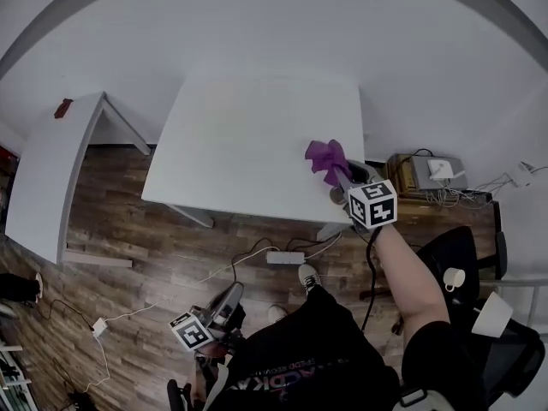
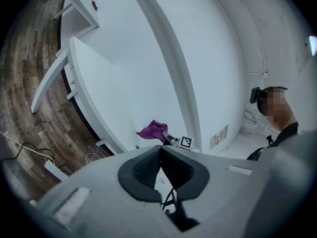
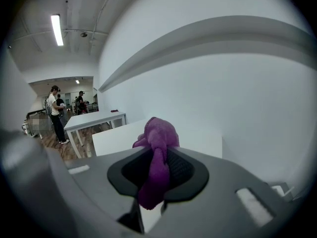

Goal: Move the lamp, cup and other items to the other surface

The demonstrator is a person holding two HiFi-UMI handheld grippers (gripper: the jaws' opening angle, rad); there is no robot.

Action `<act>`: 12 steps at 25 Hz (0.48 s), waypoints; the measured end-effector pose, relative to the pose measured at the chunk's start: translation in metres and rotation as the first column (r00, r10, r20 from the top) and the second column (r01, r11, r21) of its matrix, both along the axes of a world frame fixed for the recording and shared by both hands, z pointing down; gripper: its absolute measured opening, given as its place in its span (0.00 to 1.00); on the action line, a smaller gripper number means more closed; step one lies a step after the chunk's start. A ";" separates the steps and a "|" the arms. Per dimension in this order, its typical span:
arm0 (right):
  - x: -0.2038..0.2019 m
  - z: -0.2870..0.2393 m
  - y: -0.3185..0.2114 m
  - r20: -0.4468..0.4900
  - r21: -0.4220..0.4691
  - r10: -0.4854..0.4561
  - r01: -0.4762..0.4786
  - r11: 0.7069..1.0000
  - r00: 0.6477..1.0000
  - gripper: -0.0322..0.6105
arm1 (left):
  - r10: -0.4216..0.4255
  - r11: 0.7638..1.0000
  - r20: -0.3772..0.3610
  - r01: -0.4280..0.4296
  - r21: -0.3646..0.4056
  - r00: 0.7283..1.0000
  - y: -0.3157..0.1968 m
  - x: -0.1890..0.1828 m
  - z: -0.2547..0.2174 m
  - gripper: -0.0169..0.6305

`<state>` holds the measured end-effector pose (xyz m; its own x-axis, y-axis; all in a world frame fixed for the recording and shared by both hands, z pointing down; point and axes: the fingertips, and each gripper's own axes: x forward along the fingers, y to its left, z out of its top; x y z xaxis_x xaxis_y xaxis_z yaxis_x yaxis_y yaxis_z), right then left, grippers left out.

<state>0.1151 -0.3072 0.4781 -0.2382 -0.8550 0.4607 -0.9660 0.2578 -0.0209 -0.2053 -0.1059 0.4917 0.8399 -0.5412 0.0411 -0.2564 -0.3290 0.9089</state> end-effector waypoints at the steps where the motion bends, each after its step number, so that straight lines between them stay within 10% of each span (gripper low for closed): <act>1: 0.001 -0.003 0.014 0.005 0.007 0.010 -0.010 1.000 1.000 0.17 | 0.019 1.000 -0.002 -0.019 0.008 1.000 0.004 0.001 0.000 0.02; 12: 0.031 -0.016 0.145 0.047 0.038 0.193 -0.194 0.980 0.980 0.17 | 0.259 0.966 -0.018 -0.258 0.022 0.966 0.038 0.031 0.003 0.02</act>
<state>0.1463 -0.1625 0.4621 -0.0849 -0.9054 0.4160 -0.9961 0.0677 -0.0560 -0.1746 -0.0682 0.4946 0.9519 -0.3059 0.0140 -0.1417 -0.3993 0.9058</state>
